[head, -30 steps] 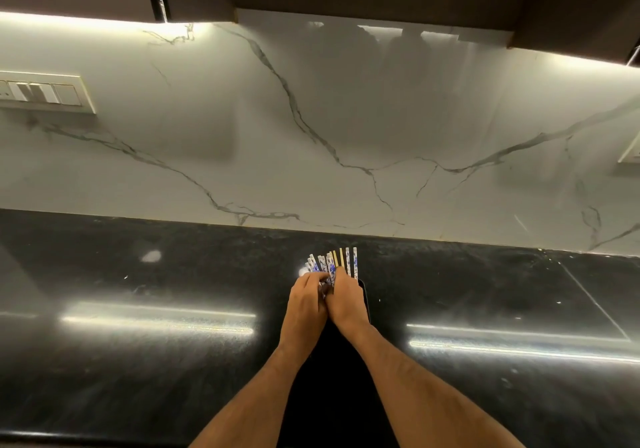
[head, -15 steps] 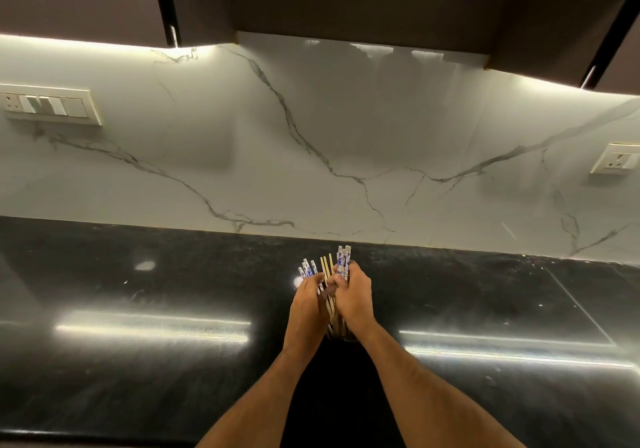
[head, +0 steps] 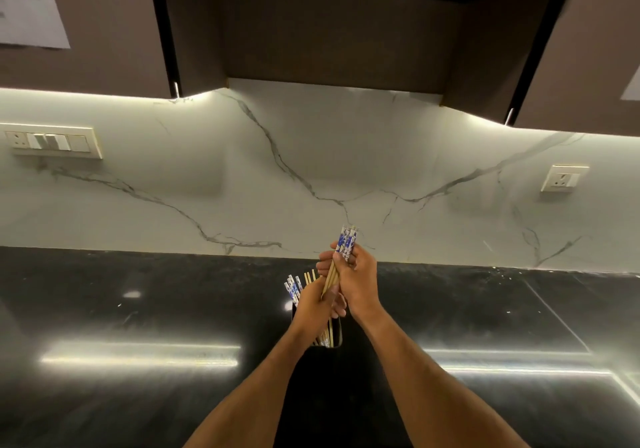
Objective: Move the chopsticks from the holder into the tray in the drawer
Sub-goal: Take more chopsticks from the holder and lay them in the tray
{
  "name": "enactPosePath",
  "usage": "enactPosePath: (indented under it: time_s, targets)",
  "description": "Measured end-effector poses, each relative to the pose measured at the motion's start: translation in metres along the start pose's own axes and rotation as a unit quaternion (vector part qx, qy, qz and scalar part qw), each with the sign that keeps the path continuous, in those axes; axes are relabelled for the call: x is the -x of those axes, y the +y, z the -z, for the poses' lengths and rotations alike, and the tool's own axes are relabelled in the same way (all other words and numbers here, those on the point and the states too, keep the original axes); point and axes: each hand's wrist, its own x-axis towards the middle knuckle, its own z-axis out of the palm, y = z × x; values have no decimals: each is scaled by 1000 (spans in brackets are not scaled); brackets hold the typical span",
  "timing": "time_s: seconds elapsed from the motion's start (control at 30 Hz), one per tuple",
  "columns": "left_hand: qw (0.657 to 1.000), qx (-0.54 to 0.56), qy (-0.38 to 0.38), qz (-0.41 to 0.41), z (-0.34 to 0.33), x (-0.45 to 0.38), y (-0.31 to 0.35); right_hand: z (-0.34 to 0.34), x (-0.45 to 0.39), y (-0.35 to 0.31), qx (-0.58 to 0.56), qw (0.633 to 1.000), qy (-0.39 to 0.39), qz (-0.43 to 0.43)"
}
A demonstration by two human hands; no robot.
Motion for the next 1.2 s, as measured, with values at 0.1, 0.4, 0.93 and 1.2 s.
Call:
enactPosePath:
  time_s: [0.1, 0.4, 0.93, 1.2]
  targets:
    - [999, -4, -39, 9, -2, 19, 12, 15, 8, -13, -5, 999, -35, 7]
    - [995, 0, -88, 51, -7, 66, 43, 48, 30, -38, 89, 990, -86, 69]
    - [992, -19, -119, 48, -30, 100, 56, 82, 65, -58, 58, 996, -57, 42]
    - [991, -8, -128, 47, -37, 131, 46, 99, 102, -51, 43, 998, -26, 45]
